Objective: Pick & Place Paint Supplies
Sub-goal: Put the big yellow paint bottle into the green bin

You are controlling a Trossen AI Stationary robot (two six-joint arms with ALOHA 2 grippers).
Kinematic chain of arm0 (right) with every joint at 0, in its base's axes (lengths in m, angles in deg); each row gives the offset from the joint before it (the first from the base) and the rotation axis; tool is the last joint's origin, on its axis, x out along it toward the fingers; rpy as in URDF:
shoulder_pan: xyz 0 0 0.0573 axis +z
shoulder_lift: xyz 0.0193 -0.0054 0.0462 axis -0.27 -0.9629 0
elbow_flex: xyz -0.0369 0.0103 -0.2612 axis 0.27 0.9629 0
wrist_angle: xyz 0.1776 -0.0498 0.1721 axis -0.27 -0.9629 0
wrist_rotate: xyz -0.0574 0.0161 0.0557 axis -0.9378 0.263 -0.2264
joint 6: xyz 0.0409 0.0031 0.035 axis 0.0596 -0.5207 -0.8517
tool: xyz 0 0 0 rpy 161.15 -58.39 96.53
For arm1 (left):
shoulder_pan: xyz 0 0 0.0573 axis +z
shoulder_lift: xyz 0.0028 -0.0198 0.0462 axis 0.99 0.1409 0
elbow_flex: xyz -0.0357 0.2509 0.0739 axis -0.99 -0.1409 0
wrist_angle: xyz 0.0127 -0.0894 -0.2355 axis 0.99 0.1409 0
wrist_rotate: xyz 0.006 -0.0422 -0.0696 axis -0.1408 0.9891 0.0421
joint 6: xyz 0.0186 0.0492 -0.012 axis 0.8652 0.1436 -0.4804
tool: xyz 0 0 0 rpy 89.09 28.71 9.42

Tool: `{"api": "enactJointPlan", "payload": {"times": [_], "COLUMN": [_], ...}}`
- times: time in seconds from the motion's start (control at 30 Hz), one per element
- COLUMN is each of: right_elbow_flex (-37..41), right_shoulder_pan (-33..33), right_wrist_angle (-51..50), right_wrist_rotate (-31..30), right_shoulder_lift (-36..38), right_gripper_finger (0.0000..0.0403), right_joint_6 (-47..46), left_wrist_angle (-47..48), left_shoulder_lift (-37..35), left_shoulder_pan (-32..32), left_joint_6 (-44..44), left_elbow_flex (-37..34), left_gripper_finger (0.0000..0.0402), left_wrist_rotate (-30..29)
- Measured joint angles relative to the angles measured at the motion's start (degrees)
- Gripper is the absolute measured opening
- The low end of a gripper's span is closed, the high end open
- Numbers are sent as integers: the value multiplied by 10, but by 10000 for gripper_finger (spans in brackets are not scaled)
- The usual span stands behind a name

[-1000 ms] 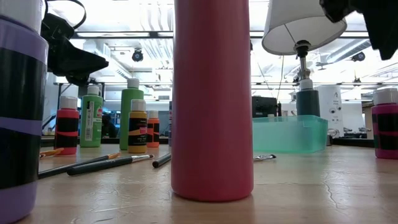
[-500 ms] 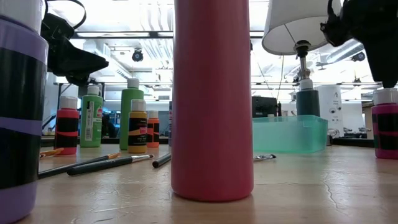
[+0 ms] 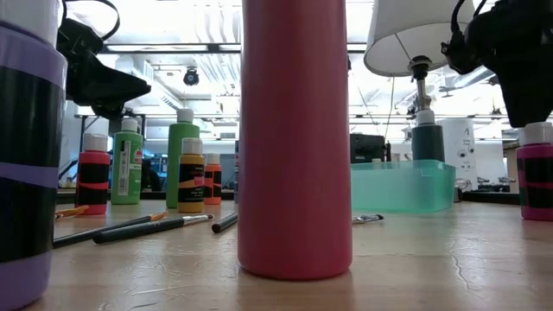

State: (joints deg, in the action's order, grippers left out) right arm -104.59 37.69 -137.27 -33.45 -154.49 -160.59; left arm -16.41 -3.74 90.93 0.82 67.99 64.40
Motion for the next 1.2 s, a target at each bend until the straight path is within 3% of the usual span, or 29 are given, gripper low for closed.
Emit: {"api": "enactJointPlan", "payload": {"times": [0.37, 1.0, 1.2], "right_elbow_flex": [21, 29, 29], "right_shoulder_pan": [0, 0, 0], "right_wrist_angle": [15, 26, 32], "right_wrist_rotate": [15, 19, 26], "right_shoulder_lift": [0, 0, 0], "right_gripper_finger": [214, 152, 154], "right_joint_6": [-1, 5, 10], "left_wrist_angle": [0, 0, 0], "left_shoulder_lift": [0, 0, 0], "left_shoulder_pan": [0, 0, 0], "left_joint_6": [0, 0, 0], "left_elbow_flex": [0, 0, 0], "left_gripper_finger": [76, 76, 76], "left_wrist_rotate": [0, 0, 0]}}
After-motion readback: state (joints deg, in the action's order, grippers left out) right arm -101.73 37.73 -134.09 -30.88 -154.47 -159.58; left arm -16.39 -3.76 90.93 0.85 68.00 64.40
